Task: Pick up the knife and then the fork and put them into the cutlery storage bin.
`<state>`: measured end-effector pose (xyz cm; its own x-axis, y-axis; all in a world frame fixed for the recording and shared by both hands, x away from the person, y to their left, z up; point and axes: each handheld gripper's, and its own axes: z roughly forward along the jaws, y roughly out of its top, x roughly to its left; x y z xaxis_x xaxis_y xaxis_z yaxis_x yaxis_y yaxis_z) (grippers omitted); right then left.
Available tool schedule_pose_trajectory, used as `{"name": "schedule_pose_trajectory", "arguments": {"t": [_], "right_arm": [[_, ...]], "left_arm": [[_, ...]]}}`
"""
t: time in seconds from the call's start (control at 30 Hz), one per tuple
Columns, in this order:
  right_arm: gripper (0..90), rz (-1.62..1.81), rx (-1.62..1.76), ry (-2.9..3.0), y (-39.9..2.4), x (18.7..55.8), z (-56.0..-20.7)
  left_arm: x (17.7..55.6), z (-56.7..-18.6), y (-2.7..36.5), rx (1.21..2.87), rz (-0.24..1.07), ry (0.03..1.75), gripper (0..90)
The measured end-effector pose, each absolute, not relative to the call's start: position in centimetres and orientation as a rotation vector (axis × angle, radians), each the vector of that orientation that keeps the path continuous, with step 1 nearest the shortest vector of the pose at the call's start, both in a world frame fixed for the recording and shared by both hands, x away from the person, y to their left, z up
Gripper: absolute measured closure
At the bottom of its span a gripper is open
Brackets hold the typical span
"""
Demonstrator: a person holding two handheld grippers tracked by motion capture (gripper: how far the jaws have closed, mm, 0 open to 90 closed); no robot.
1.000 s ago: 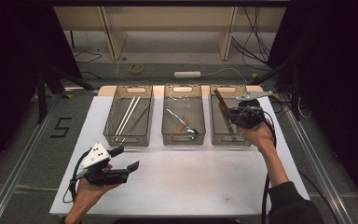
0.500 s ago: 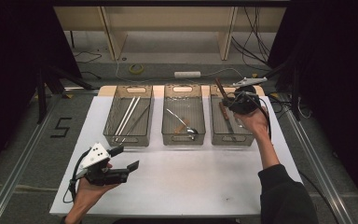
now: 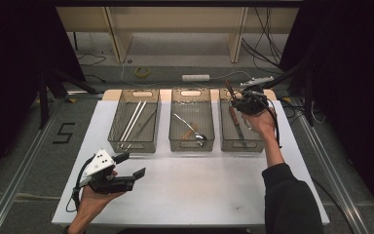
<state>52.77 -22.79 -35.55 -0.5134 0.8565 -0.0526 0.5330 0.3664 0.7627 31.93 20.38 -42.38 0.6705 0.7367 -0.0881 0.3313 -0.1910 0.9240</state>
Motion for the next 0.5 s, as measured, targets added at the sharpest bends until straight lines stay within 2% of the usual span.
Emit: {"name": "schedule_pose_trajectory", "arguments": {"t": [0.5], "right_arm": [[79.3,0.917,1.265,2.191,-22.8,53.5,-37.4]], "left_arm": [[31.9,-42.3,20.4,1.786,0.460,0.852,19.3]]}}
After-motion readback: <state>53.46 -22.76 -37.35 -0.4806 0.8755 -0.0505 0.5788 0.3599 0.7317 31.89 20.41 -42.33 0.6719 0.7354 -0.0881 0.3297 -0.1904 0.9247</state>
